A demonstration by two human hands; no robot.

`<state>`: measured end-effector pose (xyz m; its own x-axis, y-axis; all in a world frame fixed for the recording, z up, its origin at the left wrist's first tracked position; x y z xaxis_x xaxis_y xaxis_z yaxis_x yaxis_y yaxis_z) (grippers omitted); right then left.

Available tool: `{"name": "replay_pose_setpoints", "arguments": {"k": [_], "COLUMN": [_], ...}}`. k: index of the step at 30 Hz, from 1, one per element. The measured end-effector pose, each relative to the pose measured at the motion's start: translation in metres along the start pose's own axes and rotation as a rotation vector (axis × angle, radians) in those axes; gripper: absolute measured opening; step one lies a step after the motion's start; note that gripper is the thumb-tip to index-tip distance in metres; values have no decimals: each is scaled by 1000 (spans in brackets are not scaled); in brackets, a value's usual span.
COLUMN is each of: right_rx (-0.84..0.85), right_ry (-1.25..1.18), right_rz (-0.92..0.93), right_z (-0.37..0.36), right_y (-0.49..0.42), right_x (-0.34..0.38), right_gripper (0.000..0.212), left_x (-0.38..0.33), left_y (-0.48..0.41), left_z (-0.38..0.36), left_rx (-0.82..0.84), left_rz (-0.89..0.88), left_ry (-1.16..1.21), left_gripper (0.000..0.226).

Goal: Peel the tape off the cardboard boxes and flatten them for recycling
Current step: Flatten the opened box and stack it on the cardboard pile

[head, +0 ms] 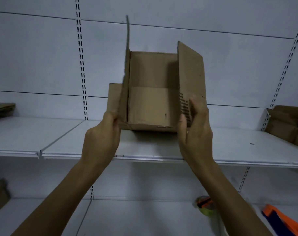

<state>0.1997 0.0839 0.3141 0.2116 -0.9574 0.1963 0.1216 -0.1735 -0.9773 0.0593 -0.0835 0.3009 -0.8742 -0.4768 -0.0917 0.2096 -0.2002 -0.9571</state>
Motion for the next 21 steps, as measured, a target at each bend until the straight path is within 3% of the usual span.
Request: {"name": "replay_pose_setpoints", "arguments": {"k": [3,6,9,12,16,18,19,21], "right_rx": [-18,-79,-128,-199,-328,-199,-86,105], "right_ry": [33,122,156,130,44,174,350,677], "right_rz": [29,93,79,-39,-317,-418,-454,-366], "right_z": [18,39,56,73,97,98,95,82], "right_y": [-11,-21,-24,-18,-5,3,7,9], "right_x": [9,16,16,5,-26,-44,-53,-62], "right_gripper": [39,42,42,46,44,43,45,54], "left_x": [5,-6,-26,-29,-29,-34,-37,-42], "left_y": [8,13,9,-5,-14,-15,-16,-17], "left_z": [-4,-14,-22,-28,-42,-45,-45,-45], "left_rx": [-36,41,123,138,320,359,354,341], "left_rz": [206,371,402,446,291,216,190,116], "left_ry": [107,262,215,188,7,-41,-50,-71], "left_gripper": [11,50,95,103,126,128,125,120]}}
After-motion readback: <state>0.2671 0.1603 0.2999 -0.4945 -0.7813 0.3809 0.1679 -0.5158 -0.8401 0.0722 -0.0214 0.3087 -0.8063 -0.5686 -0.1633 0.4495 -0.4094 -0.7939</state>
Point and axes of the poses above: each hand's wrist, its own y-axis away from the middle knuckle, its own z-axis out of the back of the hand, x = y × z, the point moved 5 cm from there along -y, towards the middle knuckle, and after that the axes turned 11 degrees about -y, right-handed, at the moved point
